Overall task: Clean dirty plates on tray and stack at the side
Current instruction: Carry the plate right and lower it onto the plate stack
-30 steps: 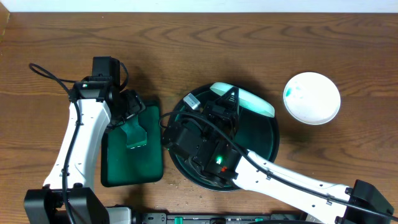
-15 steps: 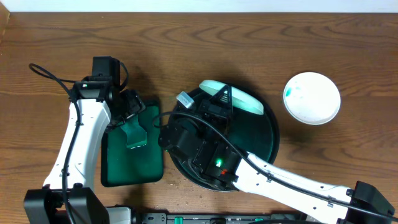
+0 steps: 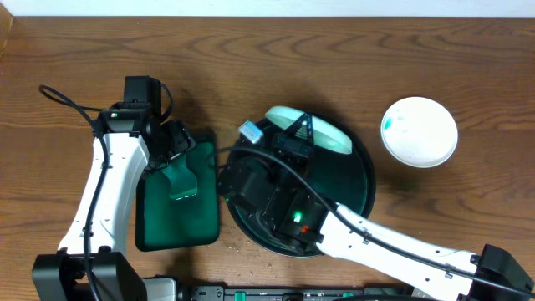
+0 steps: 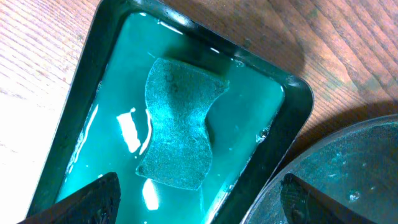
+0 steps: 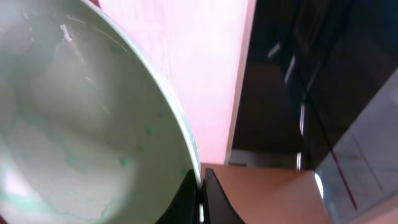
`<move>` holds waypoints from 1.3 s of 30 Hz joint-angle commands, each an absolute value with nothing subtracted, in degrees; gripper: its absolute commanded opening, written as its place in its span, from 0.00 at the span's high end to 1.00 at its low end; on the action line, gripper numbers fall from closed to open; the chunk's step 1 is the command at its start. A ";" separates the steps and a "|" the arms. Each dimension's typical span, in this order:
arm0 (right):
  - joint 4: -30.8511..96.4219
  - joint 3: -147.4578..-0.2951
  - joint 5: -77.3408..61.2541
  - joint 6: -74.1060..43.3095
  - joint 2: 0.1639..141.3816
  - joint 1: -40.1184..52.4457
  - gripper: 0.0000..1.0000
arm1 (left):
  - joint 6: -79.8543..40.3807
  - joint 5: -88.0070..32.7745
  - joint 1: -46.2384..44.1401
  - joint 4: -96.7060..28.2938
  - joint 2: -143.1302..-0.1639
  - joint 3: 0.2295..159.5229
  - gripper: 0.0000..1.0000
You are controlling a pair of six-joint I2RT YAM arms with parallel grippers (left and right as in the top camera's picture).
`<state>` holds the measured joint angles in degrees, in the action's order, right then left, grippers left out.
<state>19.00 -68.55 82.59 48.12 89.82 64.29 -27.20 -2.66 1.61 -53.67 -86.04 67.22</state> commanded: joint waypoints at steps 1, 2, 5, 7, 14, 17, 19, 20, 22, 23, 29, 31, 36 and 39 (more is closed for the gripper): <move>20.58 -69.06 83.00 42.70 88.60 65.65 0.99 | -27.33 -2.52 1.54 -53.93 -85.95 67.33 0.18; 22.44 -69.06 79.68 39.97 88.60 65.34 0.99 | -27.33 -2.52 1.54 -53.93 -85.95 67.33 0.18; 27.53 -69.06 72.18 27.70 88.60 64.29 0.99 | -27.33 -2.52 1.54 -53.93 -85.95 67.33 0.18; 32.08 -69.06 63.99 18.76 88.60 63.66 0.99 | -27.33 -2.52 1.54 -53.93 -85.95 67.33 0.18; 40.62 -69.06 43.31 -12.58 88.60 57.30 0.99 | -27.33 -2.52 1.54 -53.93 -85.95 67.33 0.18; 41.76 -69.06 43.03 -23.18 88.60 53.89 0.99 | -27.33 -2.52 1.54 -53.93 -85.95 67.35 0.18; 42.04 -69.06 43.00 -27.33 88.47 51.42 0.99 | -27.33 -2.55 1.54 -53.93 -85.95 67.33 0.18; 42.11 -69.08 42.98 -29.26 88.33 49.80 0.99 | -27.33 -2.52 1.54 -53.93 -85.95 67.33 0.18; 42.30 -69.08 42.68 -31.64 87.66 46.68 0.99 | -27.33 -2.52 1.54 -53.93 -85.95 67.35 0.18; 42.44 -69.08 41.41 -32.53 87.13 44.56 0.99 | -27.33 -2.52 1.54 -53.93 -85.95 67.35 0.18; 43.35 -69.08 29.17 -37.95 84.36 31.99 0.99 | -27.33 -2.52 1.54 -53.93 -85.95 67.33 0.18; 43.90 -69.08 27.49 -39.88 84.27 27.90 0.99 | -27.33 -2.52 1.54 -53.93 -85.95 67.33 0.18; 49.21 -68.97 27.31 -48.40 84.27 16.80 0.98 | -27.33 -2.52 1.54 -53.93 -85.95 67.33 0.18; 51.59 -68.64 26.74 -49.71 84.29 9.96 0.98 | -27.33 -2.52 1.54 -53.93 -85.95 67.35 0.17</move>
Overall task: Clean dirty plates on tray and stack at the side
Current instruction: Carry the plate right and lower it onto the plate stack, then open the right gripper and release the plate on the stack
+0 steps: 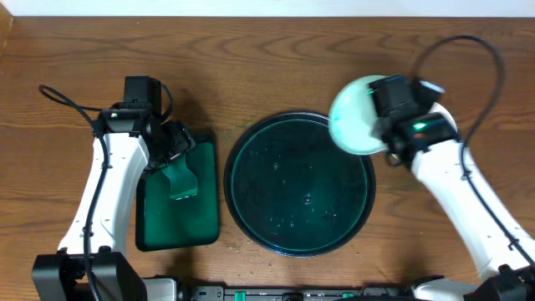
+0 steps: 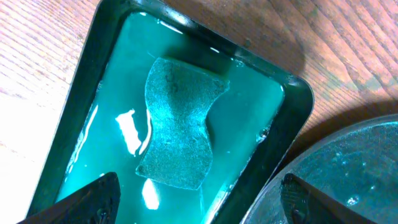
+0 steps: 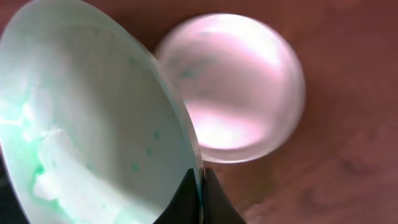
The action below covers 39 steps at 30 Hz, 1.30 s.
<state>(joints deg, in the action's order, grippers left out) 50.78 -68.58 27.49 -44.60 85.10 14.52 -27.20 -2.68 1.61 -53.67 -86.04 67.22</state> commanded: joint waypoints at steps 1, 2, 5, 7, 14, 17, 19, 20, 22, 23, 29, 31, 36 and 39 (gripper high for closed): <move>52.27 -68.51 26.57 -49.74 84.29 7.86 0.98 | -27.33 -2.52 1.54 -53.93 -85.95 67.33 0.17; 52.93 -68.36 26.48 -49.74 84.29 5.89 0.99 | -27.33 -2.52 1.54 -53.93 -85.95 67.35 0.18; 53.84 -67.64 26.46 -49.71 84.29 0.34 0.99 | -27.33 -2.52 1.54 -53.93 -85.95 67.35 0.18; 53.78 -66.87 26.02 -49.71 84.36 -3.14 0.98 | -27.33 -2.52 1.54 -53.93 -85.95 67.33 0.18; 49.67 -60.82 24.93 -49.67 84.77 -10.46 0.98 | -27.33 -2.52 1.54 -53.93 -85.95 67.33 0.18; 45.87 -56.31 24.99 -49.67 84.77 -10.74 0.98 | -27.33 -2.52 1.54 -53.93 -85.95 67.33 0.18; 42.87 -53.63 24.75 -49.67 84.77 -10.66 0.98 | -27.33 -2.52 1.54 -53.93 -85.95 67.33 0.17; 41.30 -52.38 24.75 -49.67 84.77 -10.61 0.99 | -27.33 -2.52 1.54 -53.93 -85.95 67.33 0.18; 38.74 -50.72 24.71 -49.65 84.77 -10.50 0.98 | -27.33 -2.52 1.54 -53.93 -85.95 67.35 0.18; 37.93 -50.26 24.69 -49.67 84.77 -10.48 0.99 | -27.33 -2.52 1.54 -53.93 -85.95 67.33 0.18; 32.77 -49.71 22.48 -49.58 84.77 -10.41 0.89 | -27.33 -2.52 1.54 -53.93 -85.95 67.33 0.17; 30.22 -49.71 20.29 -47.86 84.84 -10.41 0.85 | -27.33 -2.52 1.54 -53.93 -85.95 67.33 0.17; 27.31 -49.71 16.38 -45.98 85.47 -10.39 0.60 | -27.33 -2.52 1.54 -53.93 -85.95 67.33 0.18; 25.63 -49.71 13.93 -42.13 85.45 -10.39 0.55 | -27.33 -2.50 1.54 -53.93 -85.95 67.33 0.17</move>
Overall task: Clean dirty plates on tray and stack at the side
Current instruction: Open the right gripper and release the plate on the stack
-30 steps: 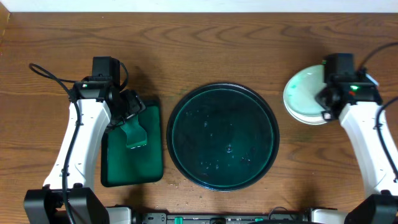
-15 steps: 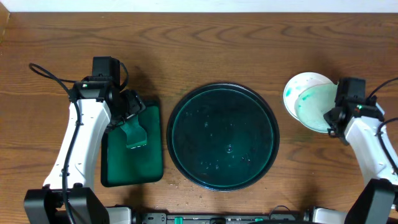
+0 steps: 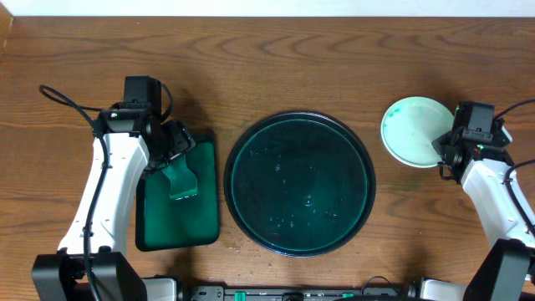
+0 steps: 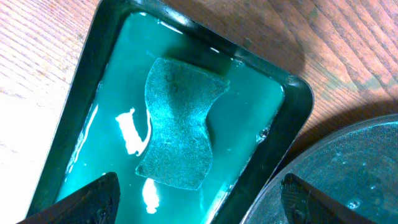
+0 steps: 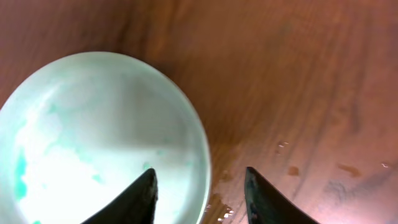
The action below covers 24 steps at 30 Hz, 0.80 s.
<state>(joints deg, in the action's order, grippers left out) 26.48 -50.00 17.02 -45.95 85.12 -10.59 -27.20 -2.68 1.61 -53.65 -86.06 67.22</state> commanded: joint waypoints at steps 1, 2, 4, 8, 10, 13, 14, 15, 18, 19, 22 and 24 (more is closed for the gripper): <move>24.97 -49.74 12.73 -40.51 85.45 -10.39 0.52 | -27.33 -2.50 1.54 -53.93 -85.95 67.35 0.17; 24.53 -49.78 11.38 -38.87 85.38 -10.39 0.49 | -27.33 -2.52 1.54 -53.93 -85.95 67.33 0.18; 24.36 -50.30 9.26 -35.38 85.12 -10.31 0.43 | -27.53 -3.22 1.54 -54.26 -85.95 67.35 0.18; 24.75 -52.49 8.27 -24.45 83.61 -8.47 0.38 | -24.73 -3.64 1.54 -55.16 -85.93 67.35 0.18; 25.98 -54.24 8.29 -18.04 82.04 -6.74 0.36 | -22.20 -3.60 1.54 -54.26 -85.69 67.40 0.18; 26.41 -56.47 8.29 -12.67 78.65 -3.75 0.35 | -20.62 -3.36 1.54 -53.10 -84.42 67.70 0.17; 26.41 -57.41 8.29 -10.63 76.75 -2.15 0.34 | -20.12 -3.36 1.54 -52.69 -83.11 68.14 0.18; 26.39 -57.78 8.29 -9.41 75.85 -1.41 0.34 | -19.86 -3.38 1.54 -52.60 -82.46 68.38 0.17; 26.41 -59.31 9.21 -3.88 71.66 2.04 0.30 | -17.50 -3.16 1.54 -52.18 -78.78 69.78 0.18; 26.44 -59.68 9.17 -1.72 70.22 3.09 0.26 | -16.93 -2.42 1.54 -52.21 -76.93 70.43 0.17; 27.27 -60.62 9.17 2.79 65.43 5.96 0.17 | -14.83 -0.08 1.54 -52.21 -70.98 71.57 0.18; 27.94 -60.97 9.19 4.73 62.02 7.53 0.12 | -13.47 0.95 1.54 -52.18 -65.89 72.14 0.18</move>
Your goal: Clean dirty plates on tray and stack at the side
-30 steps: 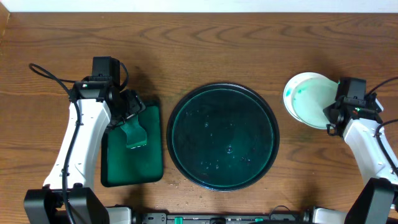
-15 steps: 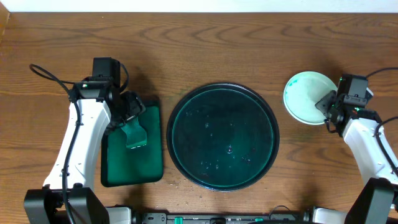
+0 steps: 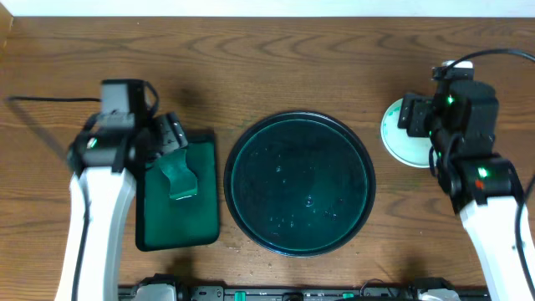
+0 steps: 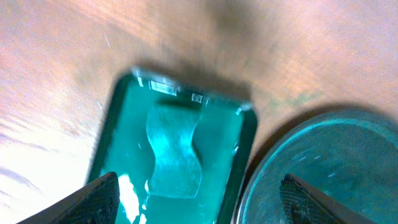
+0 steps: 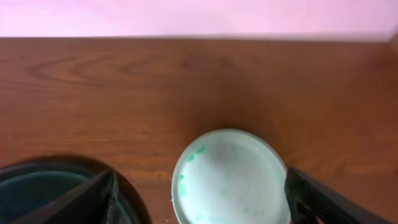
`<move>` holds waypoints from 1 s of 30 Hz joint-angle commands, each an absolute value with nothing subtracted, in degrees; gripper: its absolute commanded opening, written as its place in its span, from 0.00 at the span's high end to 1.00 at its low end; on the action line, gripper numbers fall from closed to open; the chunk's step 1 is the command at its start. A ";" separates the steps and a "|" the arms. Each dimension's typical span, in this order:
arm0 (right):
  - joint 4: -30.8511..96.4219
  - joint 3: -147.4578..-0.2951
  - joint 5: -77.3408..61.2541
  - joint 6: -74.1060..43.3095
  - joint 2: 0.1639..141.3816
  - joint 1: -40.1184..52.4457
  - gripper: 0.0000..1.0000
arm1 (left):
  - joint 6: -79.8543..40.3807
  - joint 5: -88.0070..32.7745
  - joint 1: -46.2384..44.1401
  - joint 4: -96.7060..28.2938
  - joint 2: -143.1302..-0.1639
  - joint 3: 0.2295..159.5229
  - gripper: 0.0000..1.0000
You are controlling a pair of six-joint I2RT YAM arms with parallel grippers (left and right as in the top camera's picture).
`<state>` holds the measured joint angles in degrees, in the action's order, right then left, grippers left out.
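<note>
The round dark green tray (image 3: 299, 184) holds only drops of water; its edge shows in the left wrist view (image 4: 323, 155). White plates with green smears (image 3: 399, 140) lie on the table to its right, partly under my right arm. My right gripper (image 5: 202, 208) hangs open above those plates (image 5: 230, 177), touching nothing. My left gripper (image 4: 202, 205) is open above the rectangular basin, with the sponge (image 4: 174, 152) lying in the green liquid below it.
The dark green basin (image 3: 159, 226) of green liquid stands left of the tray, almost touching it. A pale wall (image 5: 199, 15) runs along the table's far edge. Bare wood surrounds the tray, basin and plates.
Both wrists stand higher than before. The basin and sponge look smaller in the left wrist view. The whole plate now shows between the right fingers. Both grippers stay open.
My right gripper first held a smeared plate tilted over the tray, with another plate lying on the table at the right. Then it held it at the tray's right edge. Then the plate lay on the other one, gripper open beside it, and now above it.
</note>
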<state>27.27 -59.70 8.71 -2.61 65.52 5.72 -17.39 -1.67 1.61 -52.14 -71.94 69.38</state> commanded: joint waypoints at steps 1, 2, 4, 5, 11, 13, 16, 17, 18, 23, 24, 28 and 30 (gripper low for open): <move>28.16 -61.08 9.19 5.52 60.47 8.14 0.01 | -12.69 0.93 1.54 -52.12 -63.33 72.36 0.17; 28.29 -61.08 9.17 6.09 58.94 8.60 0.01 | -11.94 0.93 1.54 -52.10 -60.71 72.58 0.17; 28.60 -61.08 9.17 7.18 55.92 9.28 0.01 | -10.17 0.89 1.54 -52.16 -55.33 73.01 0.18; 28.84 -61.08 9.17 7.94 54.48 9.54 0.01 | -9.21 0.89 1.54 -52.16 -52.64 73.12 0.17; 30.24 -61.08 9.19 16.14 46.35 9.85 0.01 | -3.51 0.45 1.54 -53.58 -35.42 73.17 0.17; 30.17 -61.08 9.26 18.22 44.14 9.85 0.01 | -1.93 0.23 1.54 -54.43 -30.00 73.17 0.17; 30.00 -61.08 10.74 18.92 41.67 9.85 0.01 | 1.85 -2.59 1.54 -55.83 -23.31 73.17 0.18; 30.00 -61.08 11.20 18.92 41.19 9.85 0.01 | 2.76 -3.53 1.54 -56.38 -21.61 73.17 0.18; 29.98 -61.08 11.88 18.92 40.84 9.85 0.01 | 3.51 -4.25 1.54 -56.99 -20.16 73.14 0.17; 30.04 -61.08 12.19 18.92 40.77 9.85 0.01 | 5.28 -4.29 1.54 -60.10 -16.49 73.14 0.17; 30.13 -61.06 12.19 18.92 40.77 9.82 0.01 | 5.34 -4.29 1.54 -60.49 -16.47 73.14 0.17; 31.70 -61.06 12.16 18.92 40.77 9.82 0.01 | 5.34 -4.27 1.54 -60.60 -16.47 72.88 0.18; 34.02 -61.08 12.16 18.90 40.77 9.80 0.01 | 5.34 -4.27 1.54 -60.62 -16.47 72.88 0.18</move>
<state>32.29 -60.07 11.44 17.91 40.82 9.23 4.12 -3.33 1.61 -60.47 -16.21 72.84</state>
